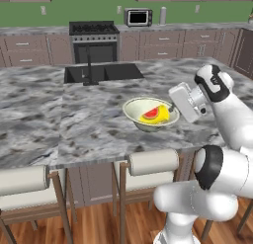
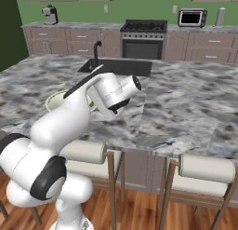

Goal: Place the cup inside the bowl on the dining table and move the bowl to any counter.

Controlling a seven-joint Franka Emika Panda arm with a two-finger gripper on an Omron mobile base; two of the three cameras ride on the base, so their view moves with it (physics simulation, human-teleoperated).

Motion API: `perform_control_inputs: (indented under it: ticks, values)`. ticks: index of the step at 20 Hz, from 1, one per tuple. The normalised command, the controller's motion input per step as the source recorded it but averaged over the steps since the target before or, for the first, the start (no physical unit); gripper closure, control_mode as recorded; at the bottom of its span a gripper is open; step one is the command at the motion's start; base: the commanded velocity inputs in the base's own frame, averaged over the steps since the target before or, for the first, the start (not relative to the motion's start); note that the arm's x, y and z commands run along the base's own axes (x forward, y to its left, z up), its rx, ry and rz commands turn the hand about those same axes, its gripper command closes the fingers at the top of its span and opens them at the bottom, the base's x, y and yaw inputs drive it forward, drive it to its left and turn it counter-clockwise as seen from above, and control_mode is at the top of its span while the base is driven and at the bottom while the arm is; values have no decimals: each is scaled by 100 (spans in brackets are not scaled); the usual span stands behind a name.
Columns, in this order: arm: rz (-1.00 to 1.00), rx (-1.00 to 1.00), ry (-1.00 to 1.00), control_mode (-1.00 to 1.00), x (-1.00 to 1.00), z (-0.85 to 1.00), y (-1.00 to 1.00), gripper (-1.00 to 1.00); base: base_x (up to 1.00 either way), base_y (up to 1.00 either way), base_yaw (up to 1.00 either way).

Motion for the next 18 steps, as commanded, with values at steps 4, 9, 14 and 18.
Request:
perform_control_inputs:
  ticks: [4,9,14,18]
  values:
    - [0,0,0,-100,-96,20,-8,100,0,0,0]
    - [0,0,0,-100,-55,6,-1,100,0,0,0]
    - [0,0,0,-100,0,0,0,100,0,0,0]
    - [0,0,0,-100,0,0,0,100,0,0,0]
